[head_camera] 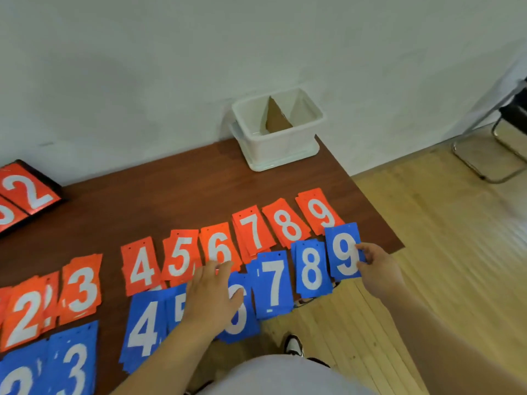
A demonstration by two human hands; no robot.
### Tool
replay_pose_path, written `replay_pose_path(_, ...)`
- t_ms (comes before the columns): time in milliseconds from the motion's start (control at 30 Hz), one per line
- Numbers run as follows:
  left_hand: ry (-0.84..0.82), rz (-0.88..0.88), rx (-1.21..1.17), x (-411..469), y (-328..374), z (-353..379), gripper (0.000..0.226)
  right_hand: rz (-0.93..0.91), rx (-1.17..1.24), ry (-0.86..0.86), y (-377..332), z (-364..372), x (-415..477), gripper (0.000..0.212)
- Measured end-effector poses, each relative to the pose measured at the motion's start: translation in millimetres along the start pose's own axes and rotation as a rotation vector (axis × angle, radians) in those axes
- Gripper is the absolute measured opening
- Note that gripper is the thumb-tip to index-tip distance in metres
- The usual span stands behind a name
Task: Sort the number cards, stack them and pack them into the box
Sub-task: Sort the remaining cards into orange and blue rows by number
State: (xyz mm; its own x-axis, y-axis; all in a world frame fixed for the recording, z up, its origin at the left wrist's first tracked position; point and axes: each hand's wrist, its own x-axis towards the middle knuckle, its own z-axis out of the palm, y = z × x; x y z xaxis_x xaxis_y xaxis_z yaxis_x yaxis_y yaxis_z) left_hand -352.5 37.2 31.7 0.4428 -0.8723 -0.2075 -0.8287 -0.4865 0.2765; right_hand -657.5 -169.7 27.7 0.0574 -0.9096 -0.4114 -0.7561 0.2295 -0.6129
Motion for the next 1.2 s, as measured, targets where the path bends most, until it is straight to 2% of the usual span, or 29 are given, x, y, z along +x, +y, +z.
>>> replay_pose_path(167,-0.024,-0.089,0.015,4.9,28.8,10.6,0.063,0.001,-0.1,-0.131,12.9,-12.0,42.5,0.042)
replay_pose_path(333,-0.037,-0.108,0.065,16.8,39.6,9.8,0.064,-0.037,-0.363,-0.169,11.8,-15.7,48.8,0.054)
replay_pose_path(467,-0.01,-0.129,0.069,23.5,38.4,-1.4,0.065,-0.214,-0.528,-0.15,-13.5,-3.8,34.9,0.063)
replay_pose_path(600,0.03,-0.215,0.115,11.9,13.4,-18.3,0.065,-0.427,-0.646,-0.216,-63.4,33.1,15.3,0.069)
replay_pose_path(767,0.058,-0.401,0.12,-28.9,-49.5,-39.0,0.068,-0.655,-0.709,-0.337,-130.9,92.0,-29.6,0.073)
replay_pose_path(933,0.116,-0.579,0.045,-84.0,-130.2,-46.1,0.072,-0.847,-0.788,-0.384,-183.0,165.2,-86.6,0.073)
replay_pose_path(1033,0.119,-0.624,0.009,-112.2,-193.9,-47.7,0.079,-0.885,-0.8,-0.404,-207.7,219.1,-128.9,0.076)
replay_pose_path(1200,0.099,-0.601,0.007,-156.2,-304.8,-57.7,0.085,-0.831,-0.813,-0.457,-229.2,300.5,-209.9,0.082)
